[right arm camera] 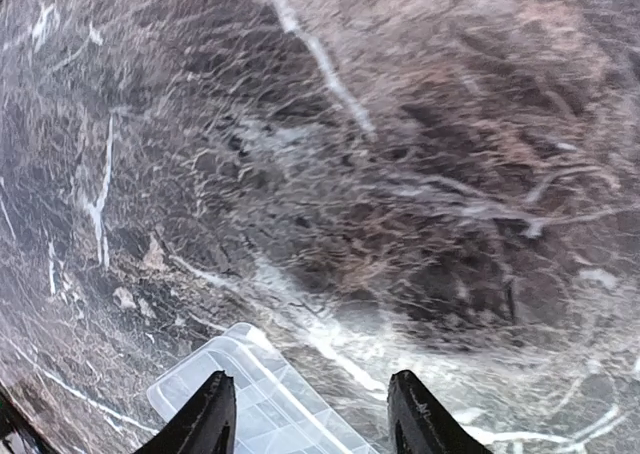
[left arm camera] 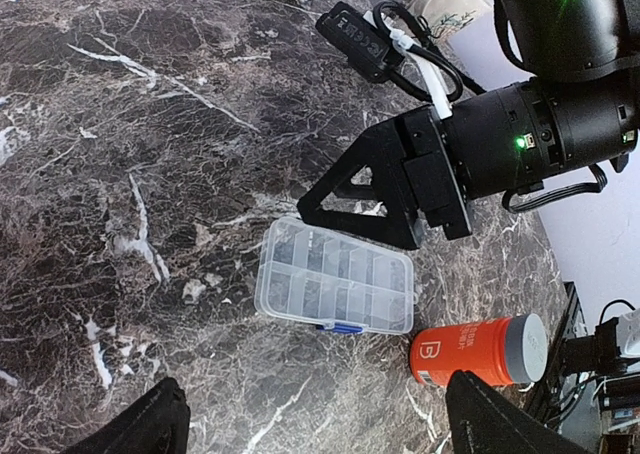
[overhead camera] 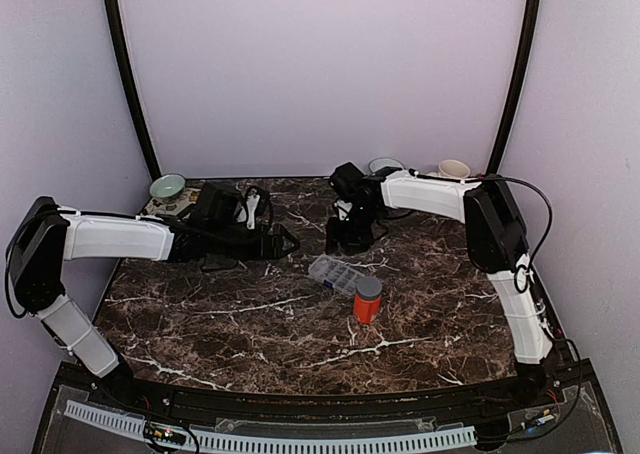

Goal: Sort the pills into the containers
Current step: Adjust the pill container at the center of the board.

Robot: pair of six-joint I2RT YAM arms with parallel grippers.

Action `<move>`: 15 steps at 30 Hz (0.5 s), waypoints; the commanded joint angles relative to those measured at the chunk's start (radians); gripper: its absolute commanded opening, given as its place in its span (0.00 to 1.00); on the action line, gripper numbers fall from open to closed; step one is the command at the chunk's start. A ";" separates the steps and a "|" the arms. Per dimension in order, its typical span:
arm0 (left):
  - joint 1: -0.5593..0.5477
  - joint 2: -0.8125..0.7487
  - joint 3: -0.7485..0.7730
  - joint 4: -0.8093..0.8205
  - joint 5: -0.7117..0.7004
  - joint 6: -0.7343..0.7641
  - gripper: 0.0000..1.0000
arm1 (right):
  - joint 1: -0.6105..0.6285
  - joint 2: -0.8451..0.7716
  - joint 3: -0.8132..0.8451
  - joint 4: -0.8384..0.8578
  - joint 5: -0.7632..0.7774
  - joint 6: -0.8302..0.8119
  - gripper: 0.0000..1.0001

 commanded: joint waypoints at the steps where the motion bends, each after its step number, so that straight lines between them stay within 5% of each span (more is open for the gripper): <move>1: 0.001 -0.010 0.008 0.023 0.046 0.004 0.92 | -0.051 -0.125 -0.082 0.008 0.090 -0.023 0.54; 9: -0.003 0.145 0.174 -0.047 0.102 0.058 0.91 | -0.083 -0.349 -0.309 0.036 0.212 -0.014 0.59; 15: -0.003 0.286 0.264 -0.040 0.168 0.045 0.89 | -0.082 -0.436 -0.522 0.087 0.177 0.029 0.33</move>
